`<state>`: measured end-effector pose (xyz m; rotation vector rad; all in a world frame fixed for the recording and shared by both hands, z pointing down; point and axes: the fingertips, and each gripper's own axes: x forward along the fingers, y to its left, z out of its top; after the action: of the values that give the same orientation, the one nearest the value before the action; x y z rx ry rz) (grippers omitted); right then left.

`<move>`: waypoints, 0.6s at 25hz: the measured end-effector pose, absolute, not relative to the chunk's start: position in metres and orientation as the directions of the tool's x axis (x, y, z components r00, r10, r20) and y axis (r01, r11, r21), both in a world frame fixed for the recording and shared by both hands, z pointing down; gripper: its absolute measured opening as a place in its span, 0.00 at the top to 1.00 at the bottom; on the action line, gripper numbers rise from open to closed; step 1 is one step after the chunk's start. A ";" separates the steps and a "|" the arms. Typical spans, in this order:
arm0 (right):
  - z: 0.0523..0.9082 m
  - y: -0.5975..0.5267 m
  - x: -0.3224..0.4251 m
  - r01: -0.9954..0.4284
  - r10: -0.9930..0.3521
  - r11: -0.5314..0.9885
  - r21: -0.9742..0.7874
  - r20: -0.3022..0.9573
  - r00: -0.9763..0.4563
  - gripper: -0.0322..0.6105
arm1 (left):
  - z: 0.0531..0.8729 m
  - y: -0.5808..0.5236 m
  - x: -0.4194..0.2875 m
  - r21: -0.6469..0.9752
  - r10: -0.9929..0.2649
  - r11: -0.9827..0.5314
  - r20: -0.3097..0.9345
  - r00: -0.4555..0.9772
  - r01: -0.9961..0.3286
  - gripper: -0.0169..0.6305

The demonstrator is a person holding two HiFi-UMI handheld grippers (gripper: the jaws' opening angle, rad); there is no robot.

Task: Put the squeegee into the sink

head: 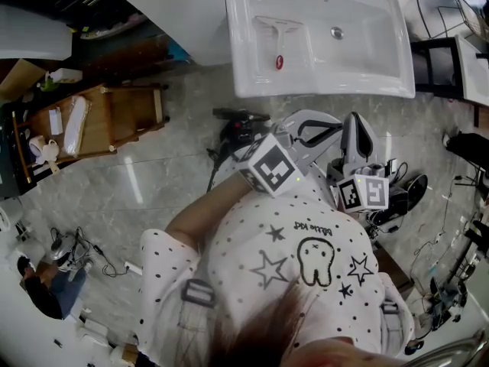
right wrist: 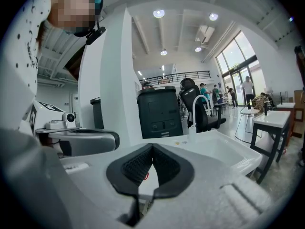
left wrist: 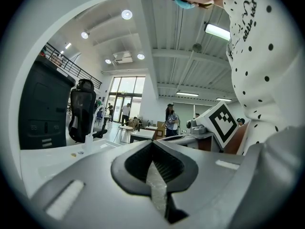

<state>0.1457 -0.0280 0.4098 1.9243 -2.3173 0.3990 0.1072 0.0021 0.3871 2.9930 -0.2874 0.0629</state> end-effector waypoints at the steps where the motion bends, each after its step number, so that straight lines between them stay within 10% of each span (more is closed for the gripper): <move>1: 0.411 -0.029 0.146 -0.977 -0.949 0.167 -0.135 0.245 -0.196 0.95 | 0.388 0.001 0.107 0.128 -0.188 -0.973 0.054 0.981 -0.193 0.97; 15: 0.415 -0.039 0.136 -0.968 -0.945 0.197 -0.155 0.232 -0.230 0.95 | 0.389 -0.013 0.102 0.114 -0.220 -0.967 0.084 0.972 -0.229 0.97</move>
<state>0.1364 -0.0392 0.4150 1.8940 -2.3637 0.4118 0.1017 -0.0131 0.3891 2.9969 -0.3427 0.1062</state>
